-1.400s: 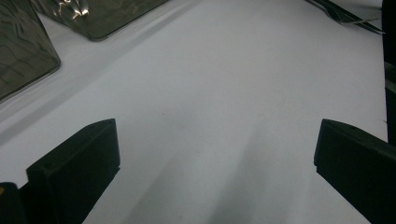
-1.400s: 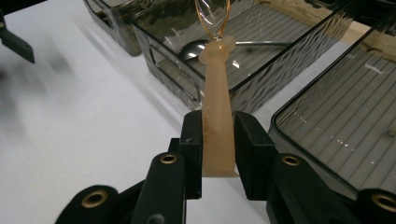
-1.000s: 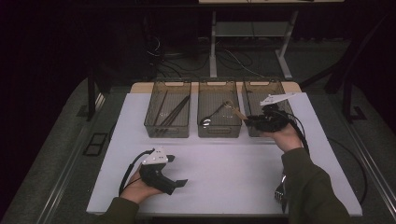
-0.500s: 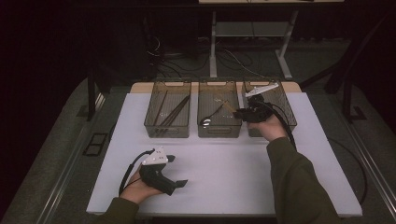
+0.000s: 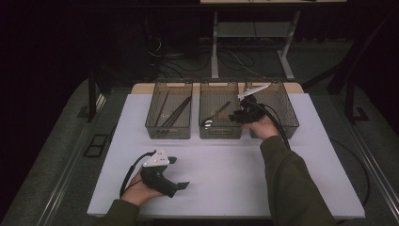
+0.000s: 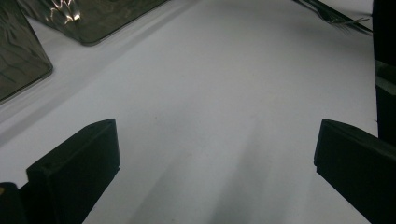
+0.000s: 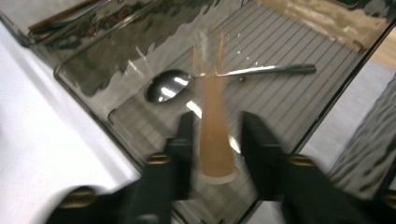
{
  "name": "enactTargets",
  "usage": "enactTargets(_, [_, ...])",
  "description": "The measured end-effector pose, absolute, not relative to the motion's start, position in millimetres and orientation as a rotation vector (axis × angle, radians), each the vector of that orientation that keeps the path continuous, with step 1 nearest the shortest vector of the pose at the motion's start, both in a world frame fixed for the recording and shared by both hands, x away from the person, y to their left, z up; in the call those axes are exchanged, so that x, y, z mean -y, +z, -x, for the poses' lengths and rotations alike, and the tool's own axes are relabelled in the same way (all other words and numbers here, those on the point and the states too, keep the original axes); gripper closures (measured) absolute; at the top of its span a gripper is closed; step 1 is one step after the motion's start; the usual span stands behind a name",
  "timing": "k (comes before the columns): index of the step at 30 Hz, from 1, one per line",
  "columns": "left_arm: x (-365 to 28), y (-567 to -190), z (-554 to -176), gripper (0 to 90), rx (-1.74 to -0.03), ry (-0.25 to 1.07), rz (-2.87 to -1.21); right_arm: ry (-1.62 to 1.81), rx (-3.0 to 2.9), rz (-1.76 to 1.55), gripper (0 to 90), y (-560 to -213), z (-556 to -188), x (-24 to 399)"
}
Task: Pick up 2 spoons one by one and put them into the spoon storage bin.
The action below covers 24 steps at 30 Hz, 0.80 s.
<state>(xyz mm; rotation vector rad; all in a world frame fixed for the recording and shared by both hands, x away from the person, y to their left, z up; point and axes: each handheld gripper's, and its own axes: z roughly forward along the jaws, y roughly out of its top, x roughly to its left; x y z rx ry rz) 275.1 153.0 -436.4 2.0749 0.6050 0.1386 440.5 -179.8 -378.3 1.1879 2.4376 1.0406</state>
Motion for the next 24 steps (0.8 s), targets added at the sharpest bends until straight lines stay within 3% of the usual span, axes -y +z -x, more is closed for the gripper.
enactTargets(7, [-153,-436,-275,0.0,-0.609,0.136,-2.072,1.100,-2.406,-1.194,44.4,-374,-438,184])
enactTargets(18, [-154,-436,-275,0.0,-0.611,0.136,-2.071,1.206,-2.387,-1.168,39.6,-361,-417,201])
enactTargets(24, [-154,-436,-275,0.0,-0.611,0.139,-2.076,1.256,-2.392,-1.162,41.3,-357,-398,218])
